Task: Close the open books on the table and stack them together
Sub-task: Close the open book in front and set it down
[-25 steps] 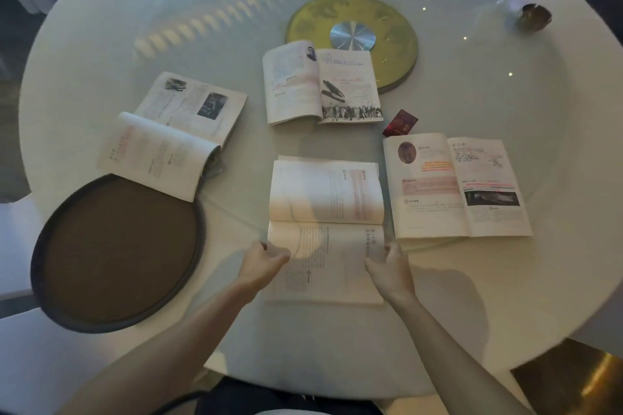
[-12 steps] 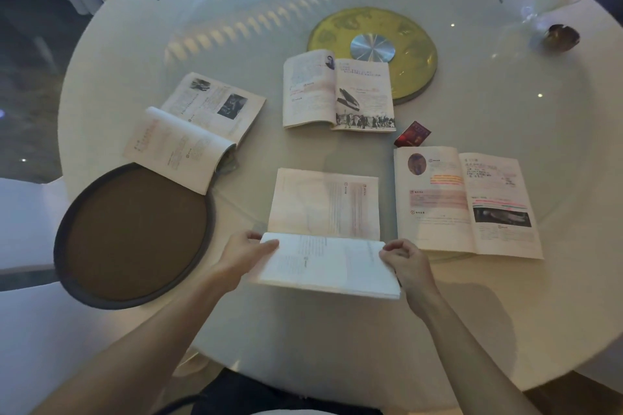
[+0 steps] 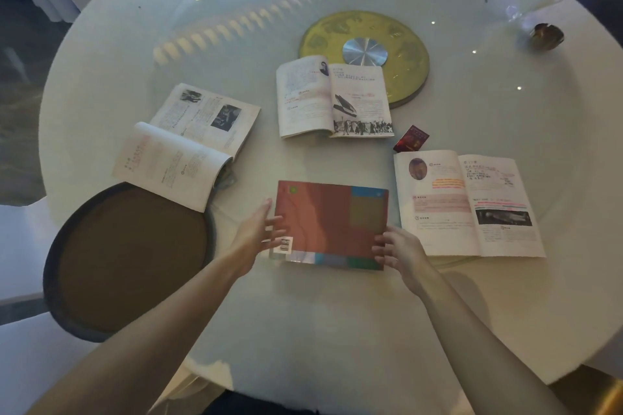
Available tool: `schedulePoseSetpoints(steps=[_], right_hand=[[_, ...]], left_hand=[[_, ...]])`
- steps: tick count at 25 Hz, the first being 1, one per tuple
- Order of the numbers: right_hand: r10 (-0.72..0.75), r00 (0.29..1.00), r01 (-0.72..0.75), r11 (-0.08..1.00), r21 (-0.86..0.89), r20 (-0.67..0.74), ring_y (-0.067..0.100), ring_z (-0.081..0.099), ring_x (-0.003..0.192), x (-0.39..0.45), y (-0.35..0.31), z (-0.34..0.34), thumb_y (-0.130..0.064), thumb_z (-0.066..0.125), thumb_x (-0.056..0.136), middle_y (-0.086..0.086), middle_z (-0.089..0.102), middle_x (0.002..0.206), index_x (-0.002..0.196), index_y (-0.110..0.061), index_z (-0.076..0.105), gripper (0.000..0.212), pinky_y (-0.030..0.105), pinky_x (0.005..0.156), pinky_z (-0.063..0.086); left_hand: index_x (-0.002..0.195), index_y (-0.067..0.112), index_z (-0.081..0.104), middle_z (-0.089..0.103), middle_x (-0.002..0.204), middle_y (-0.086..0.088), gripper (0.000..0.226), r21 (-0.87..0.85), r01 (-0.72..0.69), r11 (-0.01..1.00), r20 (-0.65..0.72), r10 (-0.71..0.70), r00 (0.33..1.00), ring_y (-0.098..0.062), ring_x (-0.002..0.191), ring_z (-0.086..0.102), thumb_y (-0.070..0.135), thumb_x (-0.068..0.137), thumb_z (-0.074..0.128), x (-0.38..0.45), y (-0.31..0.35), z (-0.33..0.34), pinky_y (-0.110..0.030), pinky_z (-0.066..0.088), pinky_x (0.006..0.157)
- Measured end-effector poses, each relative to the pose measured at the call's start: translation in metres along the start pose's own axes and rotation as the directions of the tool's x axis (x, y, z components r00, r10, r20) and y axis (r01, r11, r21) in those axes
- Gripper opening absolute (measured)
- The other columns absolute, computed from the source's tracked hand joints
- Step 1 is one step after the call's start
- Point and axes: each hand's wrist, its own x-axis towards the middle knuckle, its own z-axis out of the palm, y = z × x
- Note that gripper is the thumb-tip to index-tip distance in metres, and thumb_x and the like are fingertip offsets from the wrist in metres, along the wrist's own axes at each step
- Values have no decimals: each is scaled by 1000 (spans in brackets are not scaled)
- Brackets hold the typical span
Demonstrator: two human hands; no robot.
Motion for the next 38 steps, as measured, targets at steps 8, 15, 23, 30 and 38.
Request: schedulePoseSetpoints(steps=[8, 15, 23, 30, 38], right_hand=[[-106, 962, -17, 897, -441, -253, 33, 65, 100, -6, 50, 21, -16, 63, 89, 12, 67, 107, 106, -8, 66, 19, 38, 80, 50], [139, 978, -148, 988, -48, -154, 17, 58, 64, -31, 64, 19, -17, 64, 96, 6, 59, 77, 87, -10, 65, 11, 30, 47, 49], [60, 994, -33, 960, 277, -87, 24, 60, 99, -41, 61, 26, -18, 69, 93, 7, 66, 111, 127, -13, 69, 34, 40, 90, 53], [166, 986, -167, 985, 52, 25, 26, 75, 98, -42, 44, 63, -60, 58, 94, 3, 75, 110, 119, -17, 70, 51, 43, 86, 58], [129, 990, -124, 989, 75, -60, 17, 74, 67, -37, 59, 103, -11, 66, 93, 7, 80, 89, 107, -5, 70, 16, 27, 54, 55]], left_hand=[[150, 24, 40, 27, 163, -10, 82, 867, -495, 62, 469, 234, 852, -34, 151, 21, 47, 80, 75, 13, -59, 35, -47, 21, 121], [115, 7, 64, 64, 116, -16, 40, 792, -497, -355, 609, 396, 687, -45, 111, 61, 4, 76, 63, 20, -75, 18, -49, 51, 82], [116, 28, 67, 75, 98, 6, 22, 581, -778, 239, 565, 569, 597, -18, 81, 68, 27, 99, 54, 15, 6, 10, -30, 50, 67], [109, 29, 73, 78, 97, 0, 19, 180, -267, 947, 372, 186, 909, -17, 83, 73, 31, 99, 57, 23, 33, -2, -33, 60, 67], [109, 20, 66, 69, 106, -7, 19, 254, 5, 967, 106, -33, 994, -24, 88, 65, 25, 102, 49, 52, -14, -33, -50, 56, 84]])
